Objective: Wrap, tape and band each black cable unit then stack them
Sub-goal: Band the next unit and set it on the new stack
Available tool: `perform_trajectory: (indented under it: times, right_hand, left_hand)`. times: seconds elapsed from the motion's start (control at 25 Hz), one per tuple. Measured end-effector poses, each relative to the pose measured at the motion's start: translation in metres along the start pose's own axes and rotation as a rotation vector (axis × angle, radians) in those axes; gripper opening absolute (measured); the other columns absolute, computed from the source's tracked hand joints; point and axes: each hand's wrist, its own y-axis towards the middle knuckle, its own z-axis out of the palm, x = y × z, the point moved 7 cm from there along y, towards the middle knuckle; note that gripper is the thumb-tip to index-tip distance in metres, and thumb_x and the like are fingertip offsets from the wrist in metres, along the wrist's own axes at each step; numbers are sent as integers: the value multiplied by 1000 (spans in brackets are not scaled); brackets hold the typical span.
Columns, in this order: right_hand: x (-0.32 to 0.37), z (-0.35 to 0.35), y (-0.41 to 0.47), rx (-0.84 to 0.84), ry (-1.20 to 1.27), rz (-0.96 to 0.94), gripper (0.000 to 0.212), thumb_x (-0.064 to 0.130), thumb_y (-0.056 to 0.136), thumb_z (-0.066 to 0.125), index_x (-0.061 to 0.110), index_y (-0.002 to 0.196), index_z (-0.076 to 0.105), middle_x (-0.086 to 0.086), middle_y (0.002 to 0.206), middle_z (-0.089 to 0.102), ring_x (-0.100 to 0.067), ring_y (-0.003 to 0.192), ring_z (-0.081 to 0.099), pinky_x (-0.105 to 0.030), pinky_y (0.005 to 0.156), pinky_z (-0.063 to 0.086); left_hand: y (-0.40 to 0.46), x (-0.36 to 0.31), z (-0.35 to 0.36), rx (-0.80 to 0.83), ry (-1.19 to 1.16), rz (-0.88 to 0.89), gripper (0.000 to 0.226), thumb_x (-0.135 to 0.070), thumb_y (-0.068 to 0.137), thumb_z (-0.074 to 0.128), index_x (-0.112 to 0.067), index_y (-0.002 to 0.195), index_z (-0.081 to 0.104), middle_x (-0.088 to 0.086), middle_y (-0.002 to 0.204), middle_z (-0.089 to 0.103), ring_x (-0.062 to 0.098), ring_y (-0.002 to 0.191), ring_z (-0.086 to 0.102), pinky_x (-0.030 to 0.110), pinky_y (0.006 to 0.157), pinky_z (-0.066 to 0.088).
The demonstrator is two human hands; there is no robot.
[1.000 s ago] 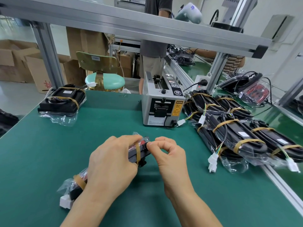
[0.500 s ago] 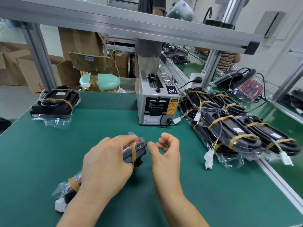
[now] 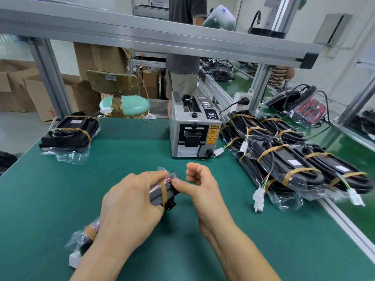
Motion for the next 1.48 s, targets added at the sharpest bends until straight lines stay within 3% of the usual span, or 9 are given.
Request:
perform_trajectory:
  times: [0.16, 0.36, 0.48, 0.6, 0.76, 0.92, 1.16, 1.32, 1.48]
  right_hand:
    - [-10, -22, 8, -48, 21, 36, 37, 9, 82, 71, 21, 113, 55, 1, 118, 55, -3, 100, 53, -8, 77, 40]
    - [36, 4, -8, 388, -554, -420, 90, 43, 57, 84, 40, 136, 41, 23, 140, 43, 1, 134, 36, -27, 113, 27]
    - [65, 0, -1, 505, -453, -403, 79, 33, 61, 85, 43, 130, 48, 19, 133, 53, -1, 124, 50, -30, 110, 36]
    - [77, 9, -1, 625, -201, -337, 48, 30, 73, 76, 35, 117, 60, 13, 111, 65, -6, 97, 62, -21, 86, 48]
    - [89, 19, 11, 404, -84, -503, 7, 22, 88, 63, 22, 93, 67, 16, 82, 64, 2, 76, 56, -9, 71, 42]
    - [82, 37, 12, 401, -101, -520, 12, 14, 90, 63, 24, 84, 66, 17, 73, 61, 3, 69, 52, -8, 66, 39]
    - [72, 43, 34, 397, -101, -52, 11, 17, 63, 67, 19, 53, 64, 5, 58, 59, -7, 54, 51, -16, 50, 37]
    - [67, 39, 45, 374, -40, 128, 4, 11, 69, 68, 12, 65, 68, -7, 69, 61, -17, 61, 56, -25, 60, 41]
    - [43, 29, 56, 347, 73, 269, 7, 3, 84, 62, 2, 79, 66, -9, 73, 61, -15, 59, 64, -22, 59, 53]
  left_hand:
    - [1, 9, -4, 75, -151, 31, 62, -10, 55, 76, -52, 100, 65, -26, 76, 63, 8, 80, 57, 21, 70, 46]
    - [18, 27, -22, 77, -883, 138, 70, -14, 36, 82, -37, 101, 73, -6, 96, 75, 9, 91, 69, 15, 81, 51]
    - [20, 38, -19, 62, -1240, 177, 74, 2, 31, 78, -22, 102, 75, 5, 97, 74, 17, 87, 70, 26, 77, 56]
    - [21, 45, -13, 27, -1404, 200, 69, 0, 37, 71, -21, 102, 73, 1, 95, 74, 13, 85, 70, 25, 75, 56]
    - [25, 53, -12, -8, -1346, 165, 69, 3, 43, 73, -23, 106, 70, 2, 105, 71, 17, 96, 65, 24, 81, 55]
    - [22, 45, -21, 62, -1216, 231, 84, -6, 54, 77, -29, 131, 52, 3, 134, 56, 23, 116, 56, 32, 94, 50]
    - [21, 20, -21, 51, -755, 307, 73, -27, 55, 78, -37, 125, 58, -17, 142, 44, 1, 130, 43, 9, 97, 36]
    - [29, 25, -21, 89, -763, 235, 76, -16, 51, 84, -32, 121, 61, -11, 122, 60, 7, 113, 57, 11, 91, 42]
    - [24, 15, -16, 225, -761, 302, 74, -17, 53, 87, -29, 122, 63, -15, 137, 51, 3, 124, 50, 11, 94, 40]
